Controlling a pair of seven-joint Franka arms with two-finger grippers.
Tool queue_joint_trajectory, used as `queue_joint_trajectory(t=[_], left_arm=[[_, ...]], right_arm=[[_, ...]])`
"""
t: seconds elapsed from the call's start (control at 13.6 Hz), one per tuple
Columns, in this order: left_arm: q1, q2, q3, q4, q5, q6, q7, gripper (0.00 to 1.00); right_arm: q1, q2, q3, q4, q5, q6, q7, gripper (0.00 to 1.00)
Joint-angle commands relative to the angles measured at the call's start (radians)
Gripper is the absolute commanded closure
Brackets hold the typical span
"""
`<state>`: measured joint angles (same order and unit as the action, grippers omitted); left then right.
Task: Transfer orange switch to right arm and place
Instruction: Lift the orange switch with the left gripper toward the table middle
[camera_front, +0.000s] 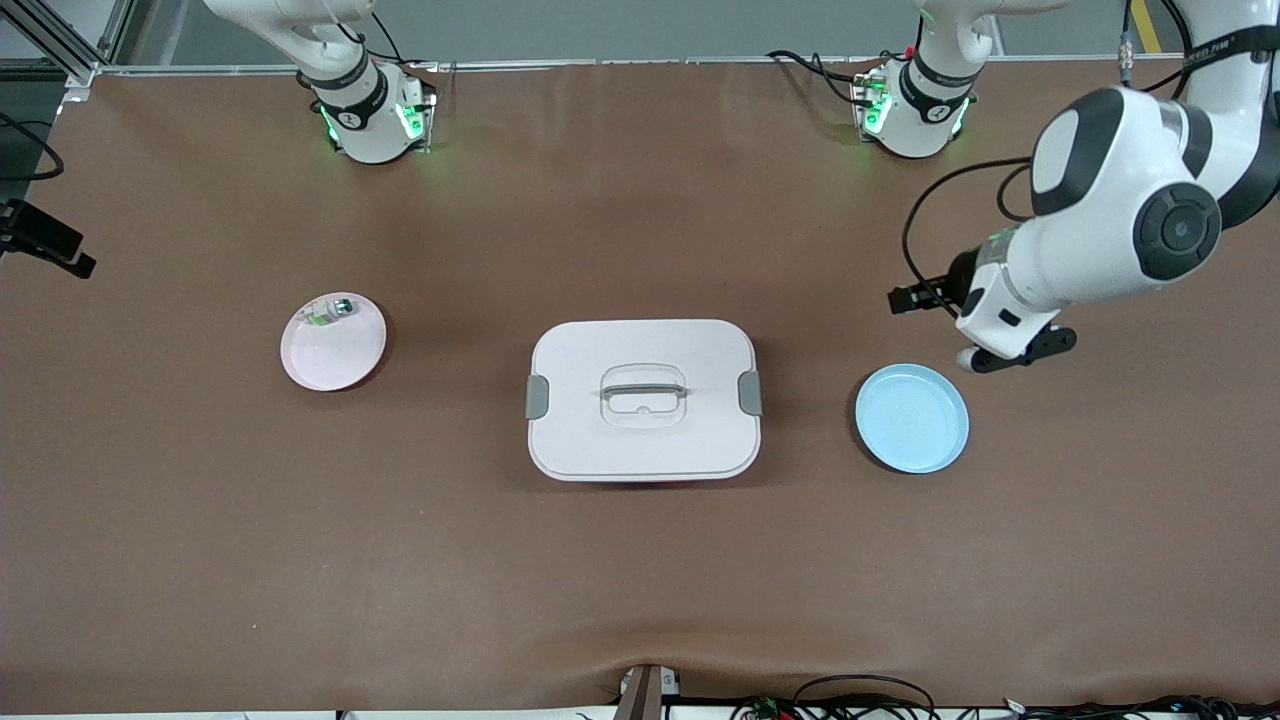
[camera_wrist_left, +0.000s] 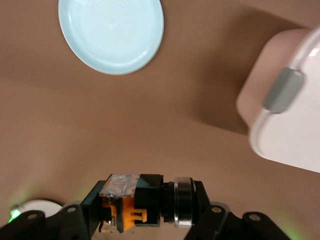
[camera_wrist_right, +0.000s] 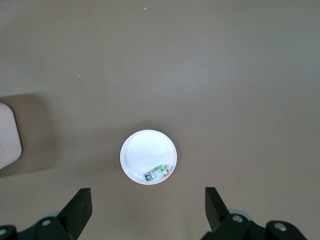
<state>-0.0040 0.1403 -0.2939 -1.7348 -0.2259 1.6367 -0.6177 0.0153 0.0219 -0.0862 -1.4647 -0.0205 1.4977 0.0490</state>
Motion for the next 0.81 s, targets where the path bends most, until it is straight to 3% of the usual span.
queue_joint_trajectory(t=[0.0,0.15,0.29,0.59,0.73], left_arm=[[-0.001,0.021,-0.069,0.095,-0.105,-0.046,-0.237,0.81],[-0.01,0.025,-0.105,0.132,-0.176,-0.032,-0.386,0.81],[-0.052,0.051,-0.126,0.176,-0.236,-0.005,-0.578,0.81],[-0.171,0.108,-0.13,0.219,-0.276,0.176,-1.003,0.81],[-0.229,0.165,-0.128,0.292,-0.276,0.242,-1.184,0.81]], right_arm=[[0.031,-0.007,0.003,-0.006,-0.009,-0.007,0.014,0.0],[0.057,-0.014,0.003,-0.012,0.032,-0.007,0.026,0.0],[0.06,-0.017,0.002,-0.013,0.138,0.002,0.139,0.0],[0.063,-0.049,0.003,-0.014,0.285,0.004,0.306,0.0],[0.08,-0.083,0.003,-0.032,0.335,0.025,0.418,0.0]])
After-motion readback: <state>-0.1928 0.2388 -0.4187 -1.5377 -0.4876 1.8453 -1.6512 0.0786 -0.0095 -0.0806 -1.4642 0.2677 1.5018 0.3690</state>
